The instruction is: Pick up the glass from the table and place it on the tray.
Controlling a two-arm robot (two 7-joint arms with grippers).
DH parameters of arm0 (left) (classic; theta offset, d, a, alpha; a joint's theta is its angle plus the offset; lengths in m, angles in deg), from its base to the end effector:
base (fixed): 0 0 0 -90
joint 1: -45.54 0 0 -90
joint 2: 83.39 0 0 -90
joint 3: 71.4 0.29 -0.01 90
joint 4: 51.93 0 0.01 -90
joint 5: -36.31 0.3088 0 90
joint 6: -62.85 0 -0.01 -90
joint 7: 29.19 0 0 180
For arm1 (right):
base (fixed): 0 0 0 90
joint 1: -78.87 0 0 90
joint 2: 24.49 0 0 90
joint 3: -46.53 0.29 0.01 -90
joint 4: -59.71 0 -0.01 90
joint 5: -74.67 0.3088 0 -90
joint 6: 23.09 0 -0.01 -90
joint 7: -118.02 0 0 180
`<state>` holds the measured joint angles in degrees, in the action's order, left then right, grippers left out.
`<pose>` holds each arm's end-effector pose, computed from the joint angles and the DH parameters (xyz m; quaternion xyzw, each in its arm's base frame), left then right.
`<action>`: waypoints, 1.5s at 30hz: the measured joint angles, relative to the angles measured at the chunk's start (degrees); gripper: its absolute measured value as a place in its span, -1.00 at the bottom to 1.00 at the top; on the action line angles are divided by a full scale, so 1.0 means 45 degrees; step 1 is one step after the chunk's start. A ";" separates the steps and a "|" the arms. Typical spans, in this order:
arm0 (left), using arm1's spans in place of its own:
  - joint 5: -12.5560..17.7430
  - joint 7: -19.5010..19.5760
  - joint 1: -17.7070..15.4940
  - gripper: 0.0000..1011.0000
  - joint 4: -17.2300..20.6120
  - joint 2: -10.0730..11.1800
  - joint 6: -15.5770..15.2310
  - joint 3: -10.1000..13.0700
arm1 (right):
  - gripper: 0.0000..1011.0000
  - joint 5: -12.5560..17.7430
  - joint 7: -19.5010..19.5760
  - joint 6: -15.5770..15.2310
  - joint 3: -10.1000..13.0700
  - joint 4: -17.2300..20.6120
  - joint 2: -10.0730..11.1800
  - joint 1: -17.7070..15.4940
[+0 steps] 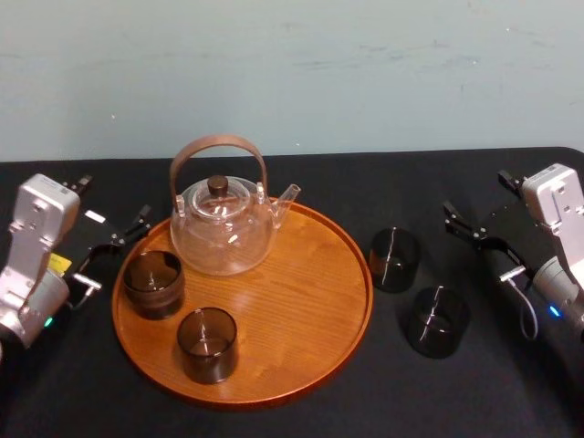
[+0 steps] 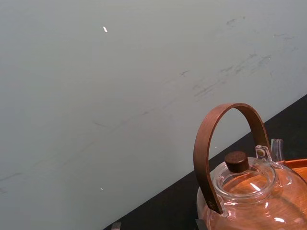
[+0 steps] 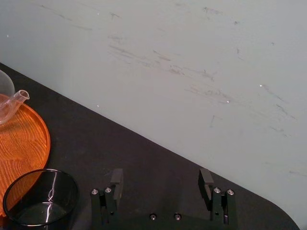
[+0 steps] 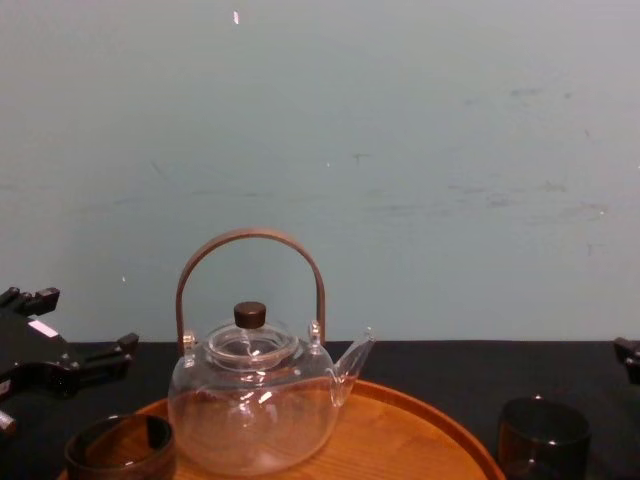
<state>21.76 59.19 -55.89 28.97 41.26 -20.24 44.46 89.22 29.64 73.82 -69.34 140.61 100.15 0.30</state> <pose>0.3581 0.0827 -0.3023 0.1415 -0.1325 0.5799 0.7913 0.3581 -0.0826 -0.3023 -0.1414 -0.1324 -0.5799 0.7913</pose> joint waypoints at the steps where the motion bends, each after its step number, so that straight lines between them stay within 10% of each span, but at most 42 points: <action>1: 0.0000 0.0001 0.0000 0.98 0.0000 0.0000 0.0000 0.0000 | 0.98 0.0000 0.0000 0.0000 0.0000 0.0000 0.0001 0.0000; 45: 0.0000 0.0000 0.0001 0.98 0.0000 0.0000 0.0000 0.0000 | 0.98 0.0000 0.0000 0.0000 0.0000 0.0000 0.0001 0.0000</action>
<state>21.76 59.19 -55.89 28.97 41.26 -20.24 44.46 89.22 29.64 73.82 -69.33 140.61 100.16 0.30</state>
